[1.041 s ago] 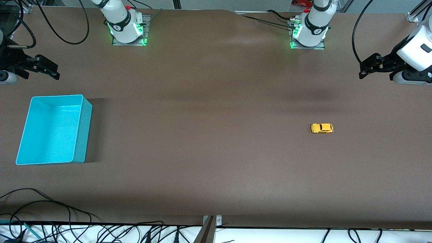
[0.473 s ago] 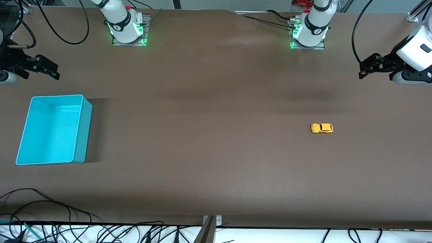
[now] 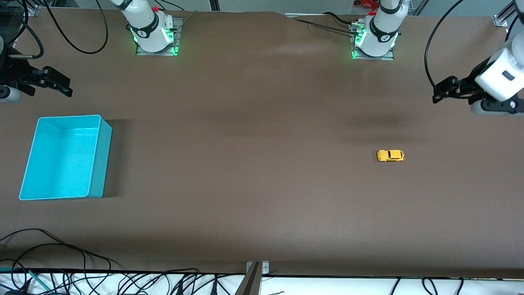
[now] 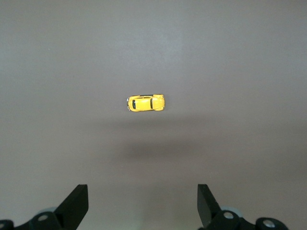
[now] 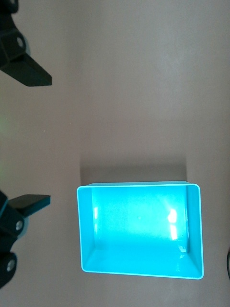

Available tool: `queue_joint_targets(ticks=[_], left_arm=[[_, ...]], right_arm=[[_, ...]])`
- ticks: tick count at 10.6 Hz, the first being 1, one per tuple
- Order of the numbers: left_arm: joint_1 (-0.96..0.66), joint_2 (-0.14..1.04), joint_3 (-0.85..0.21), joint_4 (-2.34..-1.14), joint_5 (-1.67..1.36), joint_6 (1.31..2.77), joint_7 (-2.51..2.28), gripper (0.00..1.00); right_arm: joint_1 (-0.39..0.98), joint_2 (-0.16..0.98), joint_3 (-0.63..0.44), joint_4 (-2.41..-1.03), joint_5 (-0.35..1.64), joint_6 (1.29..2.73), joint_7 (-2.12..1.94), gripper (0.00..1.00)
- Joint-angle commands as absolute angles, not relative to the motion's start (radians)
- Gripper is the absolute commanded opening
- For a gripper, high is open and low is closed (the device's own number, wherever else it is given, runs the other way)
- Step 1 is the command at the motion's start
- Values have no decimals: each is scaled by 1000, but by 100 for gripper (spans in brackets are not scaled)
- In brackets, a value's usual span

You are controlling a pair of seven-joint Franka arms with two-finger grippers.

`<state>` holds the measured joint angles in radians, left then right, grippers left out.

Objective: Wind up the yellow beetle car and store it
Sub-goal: 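Move the left gripper down over the yellow beetle car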

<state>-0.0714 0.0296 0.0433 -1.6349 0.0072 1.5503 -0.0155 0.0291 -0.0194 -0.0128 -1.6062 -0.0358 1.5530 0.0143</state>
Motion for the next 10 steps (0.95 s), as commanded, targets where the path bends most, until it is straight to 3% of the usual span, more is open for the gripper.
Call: queue_joint_targets(ticks=[1,10], left_arm=[[-55,44,40,-1669,26,1615,-17,100],[-48,166,49,-1681,26,1687,-6,100]], right_arm=[[29,-20,-12,-1585,-29,1531,12,100],[29,-20,-12,-1586,-28,1531,12,100]])
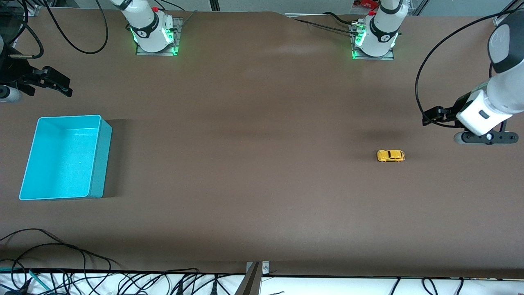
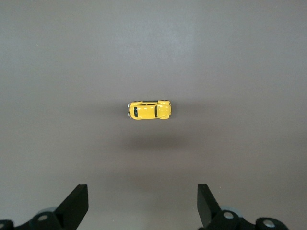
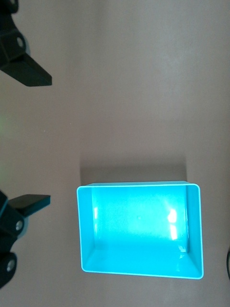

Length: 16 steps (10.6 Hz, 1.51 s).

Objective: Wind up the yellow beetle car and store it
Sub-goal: 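Move the left gripper down over the yellow beetle car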

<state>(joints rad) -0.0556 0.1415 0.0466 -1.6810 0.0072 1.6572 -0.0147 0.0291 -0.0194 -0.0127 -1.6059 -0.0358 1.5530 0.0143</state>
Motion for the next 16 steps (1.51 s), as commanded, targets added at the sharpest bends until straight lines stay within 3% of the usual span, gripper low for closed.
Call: queue_joint_targets(ticks=[1,9,13,16], left_arm=[[-48,181,52,-1681,25,1704,-6,100],[-38,212,52,-1949,15,2112,-5,100],[-40,247,52,-2026,26,2201,1,100],[-38,265,52,-2100,18,2328,356,100]], right_arm=[[29,-20,-12,-1585,-28,1531,12,100],[29,-20,-12,-1585,-29,1531,12,100],[29,-20,-12,-1585,-29,1531,12,100],[29,-20,-12,-1585,-29,1531,12,100]])
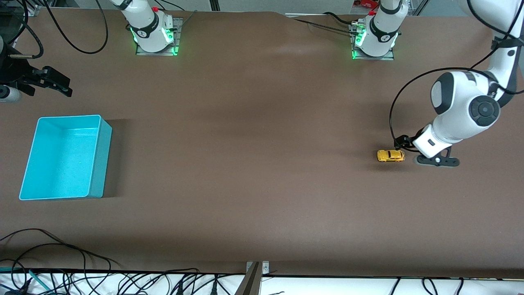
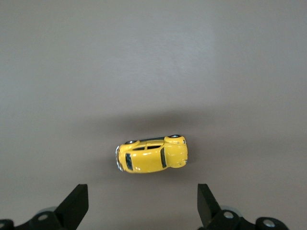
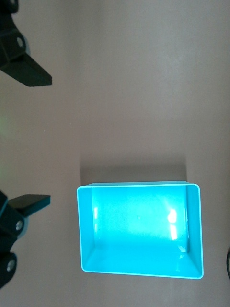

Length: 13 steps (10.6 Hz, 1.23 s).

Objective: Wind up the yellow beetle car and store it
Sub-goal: 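Move the left gripper down over the yellow beetle car, then close the left gripper on the yellow car's body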

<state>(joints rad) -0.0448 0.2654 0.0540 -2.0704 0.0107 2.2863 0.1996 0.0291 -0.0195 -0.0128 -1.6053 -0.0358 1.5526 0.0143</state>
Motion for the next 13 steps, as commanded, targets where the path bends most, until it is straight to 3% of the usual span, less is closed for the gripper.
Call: queue_joint_targets(ticks=[1,7,13], left_arm=[[-37,265,52,-2112,24,2329,430,100],[-35,302,54,-2132,25,2342,1119,100],[-34,391,54,-2146,22,2483,1551,100]], right_arm=[[29,-20,-12,-1585,-29,1531,12,100],[29,-20,-12,-1585,-29,1531,12,100],[29,-20,-12,-1585,-29,1531,12,100]])
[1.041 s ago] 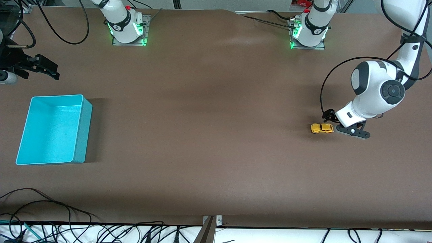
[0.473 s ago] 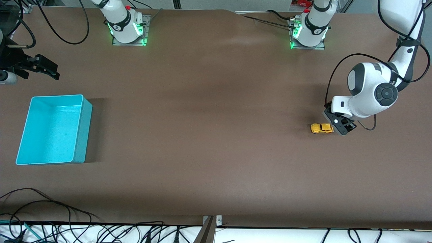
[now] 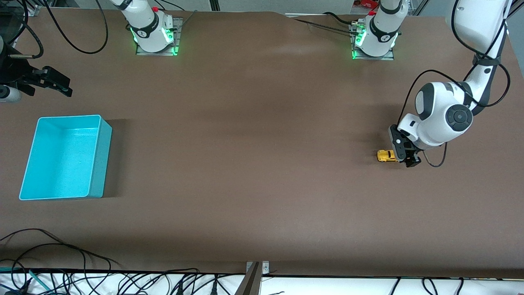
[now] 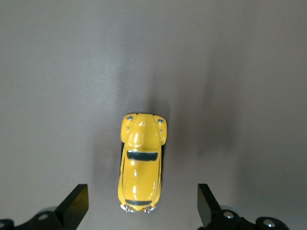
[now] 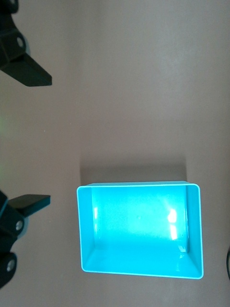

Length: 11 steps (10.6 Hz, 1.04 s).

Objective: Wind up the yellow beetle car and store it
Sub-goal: 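Close the left gripper on the yellow car's body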

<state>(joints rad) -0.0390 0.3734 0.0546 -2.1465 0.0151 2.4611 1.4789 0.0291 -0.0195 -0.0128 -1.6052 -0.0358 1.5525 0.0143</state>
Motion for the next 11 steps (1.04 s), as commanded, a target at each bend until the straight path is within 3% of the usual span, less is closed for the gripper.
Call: queue_joint_targets(ticks=[1,4,8,10,11], left_arm=[[-34,397,54,-2146,23,2500,1557,100],[-35,422,52,-2143,23,2510,1557,99],[-35,430,52,-2137,21,2510,1557,49],[-37,431,52,-2135,26,2510,1559,13],[-37,430,52,-2134,26,2510,1559,0]], right_arm=[[29,-20,-12,-1585,-29,1531,12,100],[29,-20,-12,-1585,-29,1532,12,100],[29,-20,-12,-1585,-29,1531,12,100],[29,-18,-12,-1585,-28,1531,12,100],[29,-20,-12,-1585,-28,1531,12,100]])
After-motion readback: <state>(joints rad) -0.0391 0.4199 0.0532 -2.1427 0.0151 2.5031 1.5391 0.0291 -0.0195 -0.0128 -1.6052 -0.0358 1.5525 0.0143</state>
